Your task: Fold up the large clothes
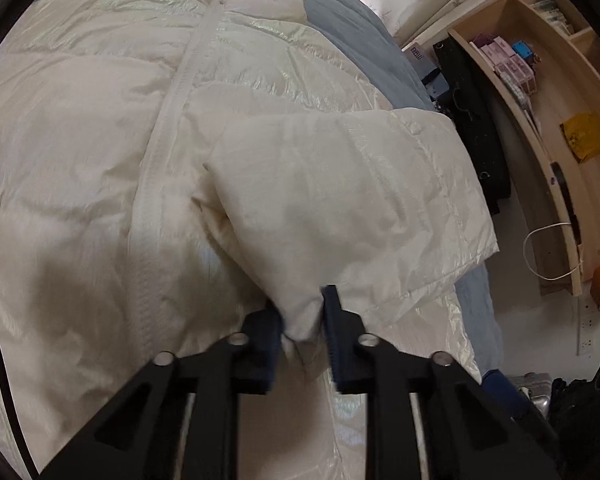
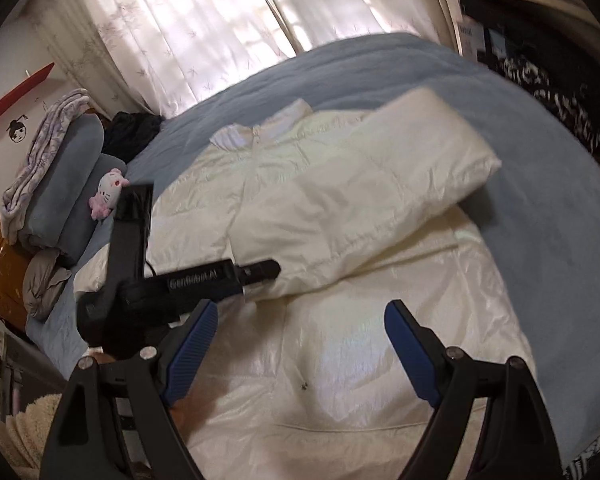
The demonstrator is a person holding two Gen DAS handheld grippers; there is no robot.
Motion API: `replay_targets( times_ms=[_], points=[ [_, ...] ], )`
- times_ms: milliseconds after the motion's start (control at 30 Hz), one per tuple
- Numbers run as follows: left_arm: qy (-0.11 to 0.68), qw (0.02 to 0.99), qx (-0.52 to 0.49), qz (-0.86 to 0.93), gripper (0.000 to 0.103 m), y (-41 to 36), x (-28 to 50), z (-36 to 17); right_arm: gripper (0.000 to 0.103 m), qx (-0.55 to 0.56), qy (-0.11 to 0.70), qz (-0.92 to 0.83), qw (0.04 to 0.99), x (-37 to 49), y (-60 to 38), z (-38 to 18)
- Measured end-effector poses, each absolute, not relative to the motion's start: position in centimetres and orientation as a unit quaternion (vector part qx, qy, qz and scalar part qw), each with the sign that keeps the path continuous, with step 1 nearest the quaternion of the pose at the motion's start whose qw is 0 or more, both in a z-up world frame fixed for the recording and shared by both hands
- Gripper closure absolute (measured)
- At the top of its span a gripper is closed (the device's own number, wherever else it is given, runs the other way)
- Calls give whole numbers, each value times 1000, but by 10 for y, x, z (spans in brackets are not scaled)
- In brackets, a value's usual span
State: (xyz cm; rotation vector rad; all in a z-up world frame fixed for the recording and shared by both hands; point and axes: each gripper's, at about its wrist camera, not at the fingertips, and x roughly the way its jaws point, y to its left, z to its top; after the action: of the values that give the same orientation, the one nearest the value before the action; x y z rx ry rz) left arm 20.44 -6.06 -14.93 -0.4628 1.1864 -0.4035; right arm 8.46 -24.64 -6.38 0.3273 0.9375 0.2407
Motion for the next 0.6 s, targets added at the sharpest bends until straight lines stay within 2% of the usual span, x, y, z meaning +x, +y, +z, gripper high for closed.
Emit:
replay_targets(
  times_ms=[133, 300, 367, 467, 533, 600],
  points=[
    [509, 830, -154, -169, 96, -70, 213, -116, 17, 169, 455, 97, 869, 91, -259, -74],
    [393, 902, -111, -141, 97, -44, 224, -39, 17, 184, 443, 76, 874, 98, -273, -71],
    [366, 917, -102, -117, 97, -26, 231, -23, 17, 181, 442, 67, 876, 102, -275, -69],
    [354, 931, -78, -50, 96, 8, 246, -25, 17, 163, 446, 46, 879, 111, -276, -66],
    [384, 919, -83, -10, 95, 33, 261, -49, 17, 155, 450, 35, 879, 119, -276, -63],
    [429, 899, -89, 13, 83, 52, 274, -81, 17, 148, 457, 24, 877, 130, -279, -59]
  ],
)
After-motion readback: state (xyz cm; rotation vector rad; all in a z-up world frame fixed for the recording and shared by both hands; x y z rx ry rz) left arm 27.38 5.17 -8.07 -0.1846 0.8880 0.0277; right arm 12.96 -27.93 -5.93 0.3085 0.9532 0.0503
